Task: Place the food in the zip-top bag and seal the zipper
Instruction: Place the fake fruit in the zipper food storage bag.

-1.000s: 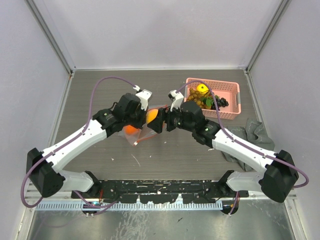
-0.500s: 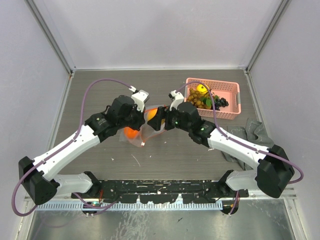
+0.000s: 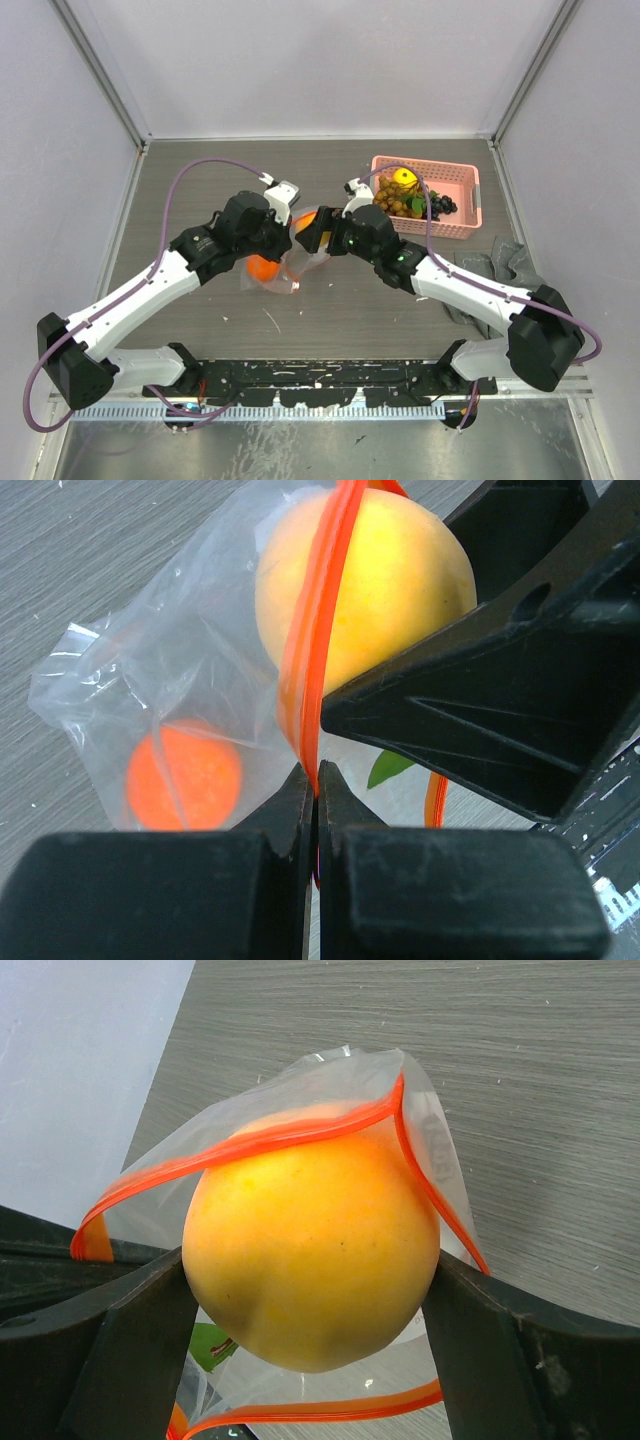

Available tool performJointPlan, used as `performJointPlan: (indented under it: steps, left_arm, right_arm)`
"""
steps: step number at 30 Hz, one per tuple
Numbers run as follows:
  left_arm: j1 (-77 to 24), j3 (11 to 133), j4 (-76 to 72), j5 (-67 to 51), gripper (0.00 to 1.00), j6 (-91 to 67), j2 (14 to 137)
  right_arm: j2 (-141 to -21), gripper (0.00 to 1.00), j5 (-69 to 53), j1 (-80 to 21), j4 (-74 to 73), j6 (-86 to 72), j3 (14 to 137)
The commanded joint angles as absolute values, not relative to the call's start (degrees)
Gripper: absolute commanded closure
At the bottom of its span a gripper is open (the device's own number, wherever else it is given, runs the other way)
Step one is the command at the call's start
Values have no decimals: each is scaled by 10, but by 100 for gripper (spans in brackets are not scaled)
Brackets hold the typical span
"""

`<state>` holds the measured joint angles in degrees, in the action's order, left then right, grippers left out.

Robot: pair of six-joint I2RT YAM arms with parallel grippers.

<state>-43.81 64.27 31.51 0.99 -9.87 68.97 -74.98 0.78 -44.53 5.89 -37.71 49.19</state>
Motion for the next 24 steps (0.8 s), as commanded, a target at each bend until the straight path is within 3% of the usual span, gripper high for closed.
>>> performJointPlan:
  steps: [1, 11, 24]
  left_arm:
    - [-440, 659, 295, -1, 100, -108, 674]
    - [-440, 669, 313, 20, 100, -118, 686]
    - [-440, 677, 331, 52, 100, -123, 694]
  right_arm:
    - [-752, 10, 30, -447, 97, -403, 501]
    - [-749, 1, 21, -447, 113, -424, 499]
    - [-664, 2, 41, -447, -24, -351, 523]
